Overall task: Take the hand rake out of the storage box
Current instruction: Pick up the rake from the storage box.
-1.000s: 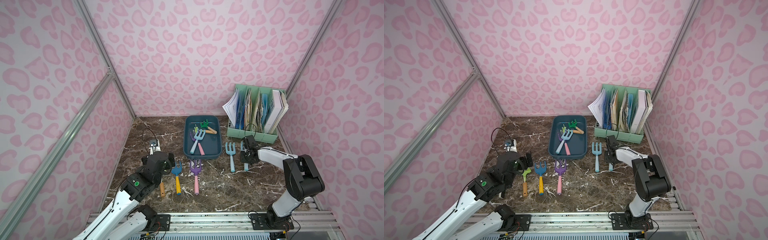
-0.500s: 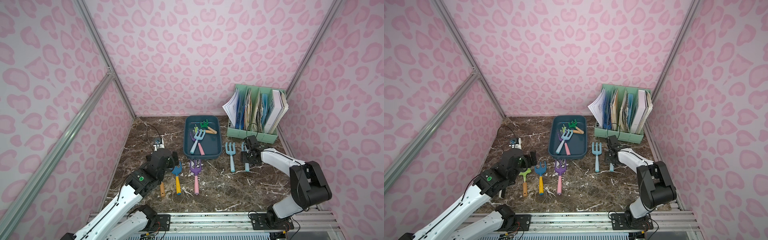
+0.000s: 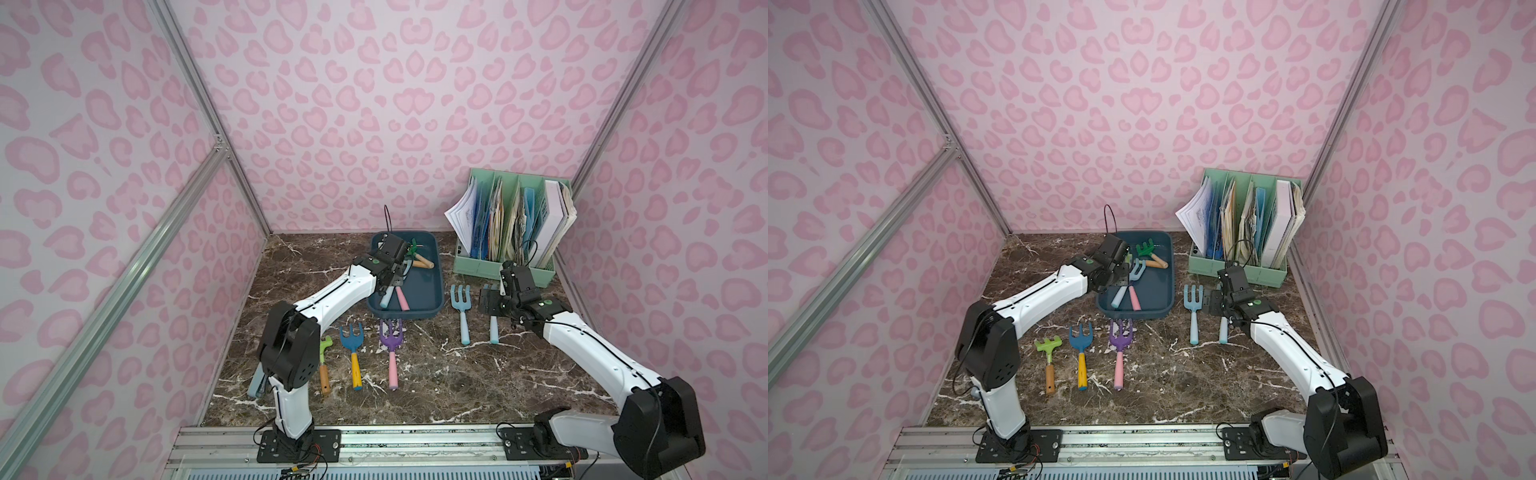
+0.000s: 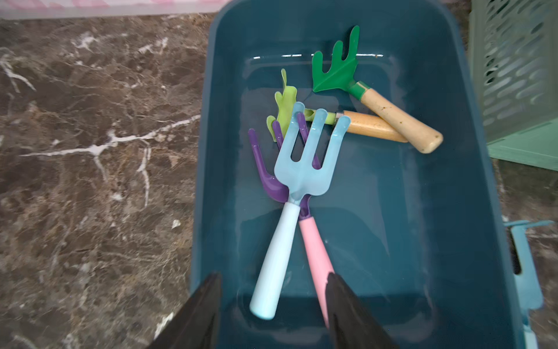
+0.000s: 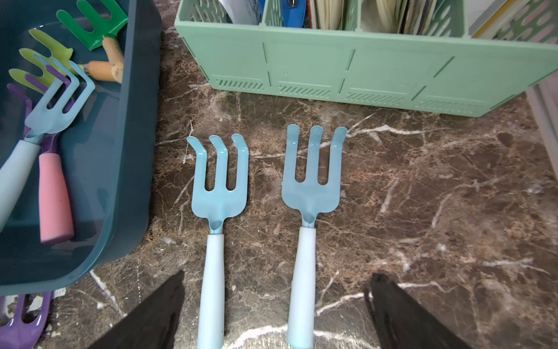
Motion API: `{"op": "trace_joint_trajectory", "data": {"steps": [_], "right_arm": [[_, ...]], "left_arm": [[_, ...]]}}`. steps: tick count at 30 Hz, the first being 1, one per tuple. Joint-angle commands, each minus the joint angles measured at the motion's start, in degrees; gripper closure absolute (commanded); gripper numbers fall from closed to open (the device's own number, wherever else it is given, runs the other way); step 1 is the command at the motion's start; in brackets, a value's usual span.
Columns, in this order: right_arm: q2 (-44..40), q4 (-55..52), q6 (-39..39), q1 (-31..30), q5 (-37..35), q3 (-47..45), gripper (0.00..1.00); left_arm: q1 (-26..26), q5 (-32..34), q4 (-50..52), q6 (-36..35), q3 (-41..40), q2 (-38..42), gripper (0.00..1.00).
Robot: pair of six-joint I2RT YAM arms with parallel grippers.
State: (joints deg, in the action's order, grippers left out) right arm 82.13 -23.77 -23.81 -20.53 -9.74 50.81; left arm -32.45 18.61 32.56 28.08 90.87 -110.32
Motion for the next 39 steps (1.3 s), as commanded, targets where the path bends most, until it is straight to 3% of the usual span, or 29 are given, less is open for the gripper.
{"op": "trace_joint_trajectory", "data": {"steps": [1, 3, 9, 16, 22, 33, 39], "right_arm": [[0.4, 1.8, 0.3, 0.1, 0.8, -0.3, 0.02], [0.6, 2.1, 0.3, 0.1, 1.1, -0.5, 0.02], [1.5, 2.8, 0.2, 0.6, 1.1, -0.8, 0.02], [3.1, 2.9, -0.1, 0.9, 1.0, -0.6, 0.02], [3.6, 3.1, -0.1, 0.8, 1.1, -0.5, 0.02], [4.4, 3.3, -0.3, 0.8, 1.1, -0.5, 0.02], [3.6, 3.2, -0.8, 0.8, 1.0, -0.7, 0.02]], "left_arm": [[1.8, -5.4, 3.1, -0.9, 1.1, -3.8, 0.45], [2.8, -9.7, 0.4, -1.5, -0.6, -4.8, 0.46], [5.0, -13.6, 2.1, -4.8, 3.5, -10.4, 0.51], [6.4, -13.4, 1.9, -5.5, 4.4, -13.3, 0.51], [7.0, -15.7, 0.9, -5.6, 6.1, -15.1, 0.59], [6.6, -16.9, 4.1, -6.3, 8.7, -13.3, 0.88], [4.2, -11.2, 9.3, -5.5, 10.2, -9.0, 0.94]]}}
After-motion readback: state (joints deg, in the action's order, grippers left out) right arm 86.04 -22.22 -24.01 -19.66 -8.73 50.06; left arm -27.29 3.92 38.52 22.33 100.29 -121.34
